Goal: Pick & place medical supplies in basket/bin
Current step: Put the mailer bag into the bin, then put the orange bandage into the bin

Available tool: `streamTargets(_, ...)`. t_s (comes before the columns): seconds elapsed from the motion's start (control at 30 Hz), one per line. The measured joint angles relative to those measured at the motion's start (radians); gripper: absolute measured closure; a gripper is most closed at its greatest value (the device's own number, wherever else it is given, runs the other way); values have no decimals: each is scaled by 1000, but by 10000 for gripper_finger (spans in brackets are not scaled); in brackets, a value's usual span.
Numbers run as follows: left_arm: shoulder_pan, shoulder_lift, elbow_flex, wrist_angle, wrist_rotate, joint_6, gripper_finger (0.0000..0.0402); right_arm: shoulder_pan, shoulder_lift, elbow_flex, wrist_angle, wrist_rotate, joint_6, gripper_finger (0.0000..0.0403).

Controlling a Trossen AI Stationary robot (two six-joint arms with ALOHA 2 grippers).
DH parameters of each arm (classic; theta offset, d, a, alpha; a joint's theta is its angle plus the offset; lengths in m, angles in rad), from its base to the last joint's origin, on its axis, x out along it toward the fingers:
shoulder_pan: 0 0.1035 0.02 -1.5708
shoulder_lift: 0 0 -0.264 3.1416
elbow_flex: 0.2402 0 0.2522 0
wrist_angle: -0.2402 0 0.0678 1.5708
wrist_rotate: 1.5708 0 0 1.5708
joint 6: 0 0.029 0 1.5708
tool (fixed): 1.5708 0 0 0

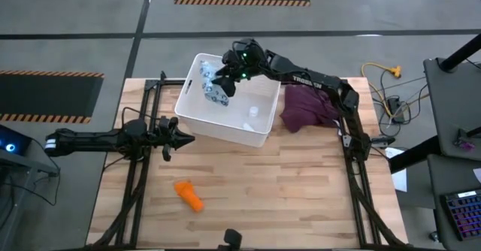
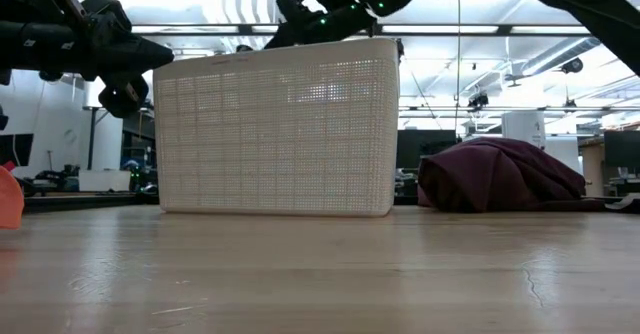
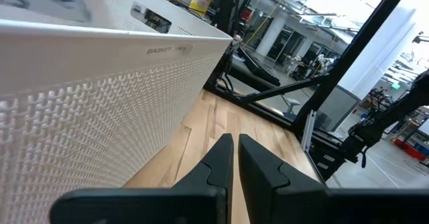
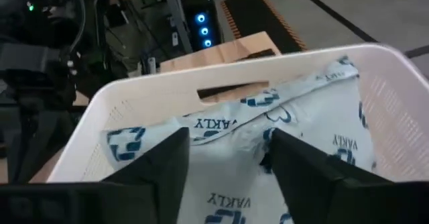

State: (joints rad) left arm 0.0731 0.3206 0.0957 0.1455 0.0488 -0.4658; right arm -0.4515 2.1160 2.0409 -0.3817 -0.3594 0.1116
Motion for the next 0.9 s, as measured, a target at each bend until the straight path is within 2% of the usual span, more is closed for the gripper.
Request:
streamTargets(0.13,0,0,0,0,0,0,396,0,21,74,-113,36,-45,175)
streamTargets(0.27,0,0,0,0,0,0,396,3,37,139,-266,122,-137,152)
streamTargets(0.4,0,0,0,0,1,0,396,3,38,170,-308,136,-86,142)
streamTargets(0.6,0,0,0,0,1,0,396,19,-19,189,-318,-84,-151,158)
streamTargets(0.73,0,0,0,0,1,0,396,79,-119,139,-306,-85,-276,177)
streamTargets(0.9,0,0,0,0,0,0,396,158,-304,-66,-147,-60,-251,201)
